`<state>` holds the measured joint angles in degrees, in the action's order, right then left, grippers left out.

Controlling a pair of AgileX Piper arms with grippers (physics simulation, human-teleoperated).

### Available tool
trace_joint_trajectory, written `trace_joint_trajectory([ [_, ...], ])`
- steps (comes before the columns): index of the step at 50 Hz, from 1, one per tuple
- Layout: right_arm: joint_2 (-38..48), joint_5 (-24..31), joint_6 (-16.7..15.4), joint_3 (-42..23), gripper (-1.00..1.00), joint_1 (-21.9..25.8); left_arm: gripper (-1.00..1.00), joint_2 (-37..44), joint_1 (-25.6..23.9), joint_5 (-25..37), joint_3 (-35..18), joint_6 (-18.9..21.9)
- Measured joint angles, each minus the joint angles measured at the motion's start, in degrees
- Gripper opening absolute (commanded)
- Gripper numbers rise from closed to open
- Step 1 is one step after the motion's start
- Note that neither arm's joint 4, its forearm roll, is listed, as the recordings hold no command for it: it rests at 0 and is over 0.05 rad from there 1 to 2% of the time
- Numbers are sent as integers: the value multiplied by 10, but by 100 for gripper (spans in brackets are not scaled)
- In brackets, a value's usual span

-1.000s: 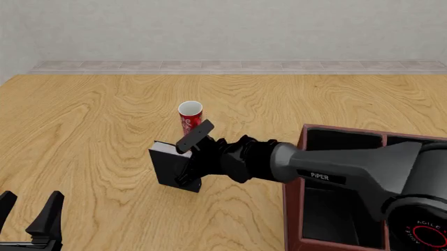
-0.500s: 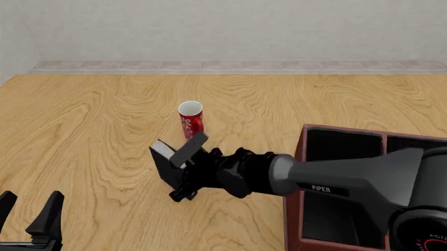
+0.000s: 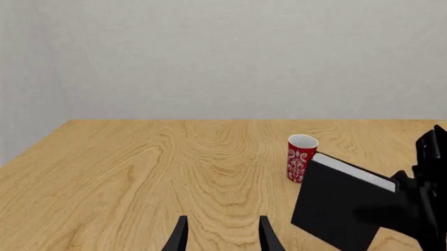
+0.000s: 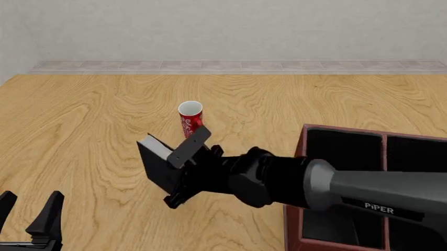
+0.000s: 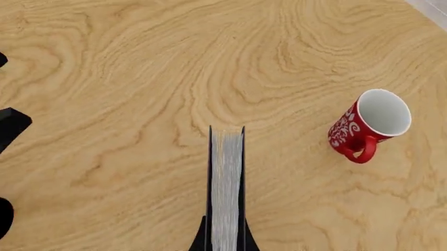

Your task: Pick up the book and place it in the left compartment of the caddy.

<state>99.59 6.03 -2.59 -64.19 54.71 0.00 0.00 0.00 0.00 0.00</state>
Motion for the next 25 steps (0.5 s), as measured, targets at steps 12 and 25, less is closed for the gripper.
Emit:
trace_joint_trajectory([
  [12, -45, 22, -11, -3, -100, -1, 100, 0, 0, 0, 0, 0],
  [25, -89, 49, -22, -12, -100, -11, 100, 0, 0, 0, 0, 0],
])
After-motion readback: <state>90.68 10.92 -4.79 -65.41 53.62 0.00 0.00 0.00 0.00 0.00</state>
